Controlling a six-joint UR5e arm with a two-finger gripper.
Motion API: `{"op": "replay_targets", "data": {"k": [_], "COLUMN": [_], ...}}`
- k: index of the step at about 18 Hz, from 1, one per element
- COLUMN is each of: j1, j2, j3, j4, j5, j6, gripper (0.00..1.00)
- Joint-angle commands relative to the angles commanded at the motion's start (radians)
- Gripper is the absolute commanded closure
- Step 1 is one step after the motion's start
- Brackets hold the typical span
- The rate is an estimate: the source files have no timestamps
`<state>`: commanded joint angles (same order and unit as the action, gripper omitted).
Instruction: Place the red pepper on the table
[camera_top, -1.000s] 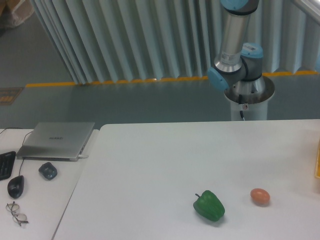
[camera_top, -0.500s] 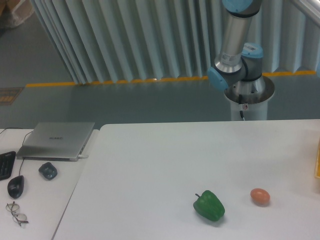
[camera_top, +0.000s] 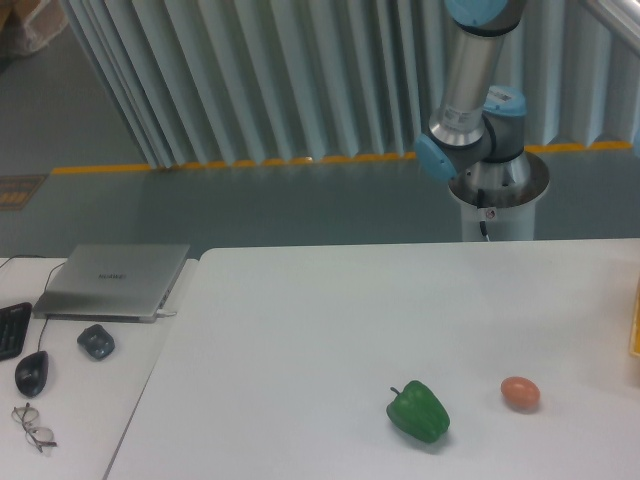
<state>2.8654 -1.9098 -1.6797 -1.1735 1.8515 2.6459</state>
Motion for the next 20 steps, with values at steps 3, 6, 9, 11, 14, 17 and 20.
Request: {"op": "replay_targets", "data": {"k": [3, 6, 9, 11, 14, 17, 20], "j1": [0.003, 0.003, 0.003, 0.003, 0.012, 0.023, 0.023], "j2": [-0.002, -0.003, -0.005, -0.008, -0.011, -0.014, -0.014], "j3": [0.003, 0.002, 0.002, 0.003, 0.008, 0.015, 0.02], "j4": [0.0, 0.0, 0.0, 0.0, 0.002, 0.002, 0.0], "j5": [0.0, 0.002, 0.002, 0.002, 0.002, 0.0, 0.0], "j6": [0.014, 0.014, 0.016, 0.016, 0.016, 0.037, 0.042], "gripper": [0.08, 0.1, 0.11, 0.11, 0.22, 0.38, 0.55]}}
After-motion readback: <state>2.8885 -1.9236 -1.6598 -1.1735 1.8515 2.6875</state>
